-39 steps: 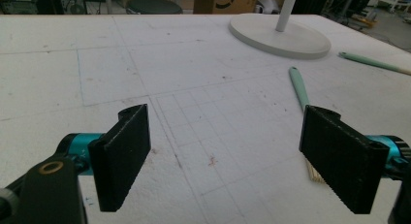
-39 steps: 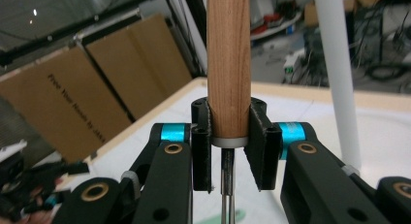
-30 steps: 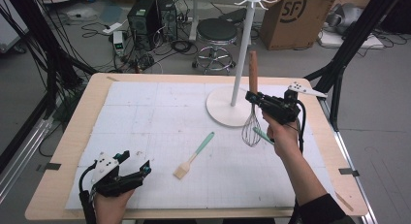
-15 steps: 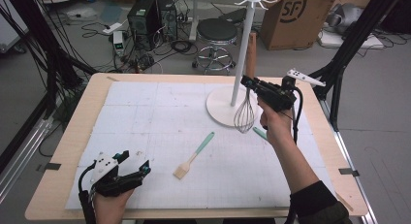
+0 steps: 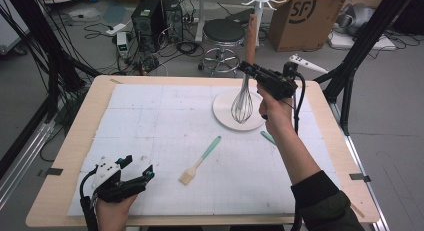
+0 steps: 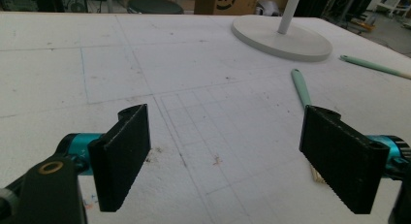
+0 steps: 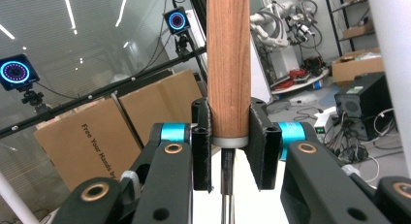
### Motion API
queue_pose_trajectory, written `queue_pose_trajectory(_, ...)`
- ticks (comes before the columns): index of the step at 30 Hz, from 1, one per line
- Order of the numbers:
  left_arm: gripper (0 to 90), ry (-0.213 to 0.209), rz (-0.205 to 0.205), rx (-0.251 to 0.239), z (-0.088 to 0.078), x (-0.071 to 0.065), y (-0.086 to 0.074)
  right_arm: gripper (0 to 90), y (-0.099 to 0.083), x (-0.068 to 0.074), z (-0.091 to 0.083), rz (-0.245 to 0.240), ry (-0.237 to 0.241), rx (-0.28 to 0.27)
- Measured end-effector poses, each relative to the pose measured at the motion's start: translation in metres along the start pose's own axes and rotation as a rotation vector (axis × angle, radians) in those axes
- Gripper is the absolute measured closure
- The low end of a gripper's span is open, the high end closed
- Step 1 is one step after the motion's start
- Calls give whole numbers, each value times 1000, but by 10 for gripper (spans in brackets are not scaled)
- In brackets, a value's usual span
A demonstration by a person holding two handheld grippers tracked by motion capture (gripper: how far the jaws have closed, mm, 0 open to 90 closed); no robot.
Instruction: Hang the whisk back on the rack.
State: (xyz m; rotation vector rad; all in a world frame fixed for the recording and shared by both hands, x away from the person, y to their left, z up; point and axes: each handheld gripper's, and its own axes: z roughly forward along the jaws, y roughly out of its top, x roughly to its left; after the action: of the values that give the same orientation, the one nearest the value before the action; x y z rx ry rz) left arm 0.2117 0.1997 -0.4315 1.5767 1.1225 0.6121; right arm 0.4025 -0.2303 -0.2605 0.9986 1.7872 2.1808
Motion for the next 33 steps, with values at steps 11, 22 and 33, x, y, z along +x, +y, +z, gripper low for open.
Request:
queue_pose_trajectory(11, 192, 2, 4, -4, -1, 0, 1, 745, 16, 4, 29, 0, 11, 4)
queue_pose_trajectory(22, 192, 1, 3, -10, -2, 0, 1, 745, 20, 2, 42, 4, -18, -8)
queue_pose_trajectory(33, 192, 4, 4, -8, -2, 0, 1, 745, 26, -5, 44, 16, -43, -3)
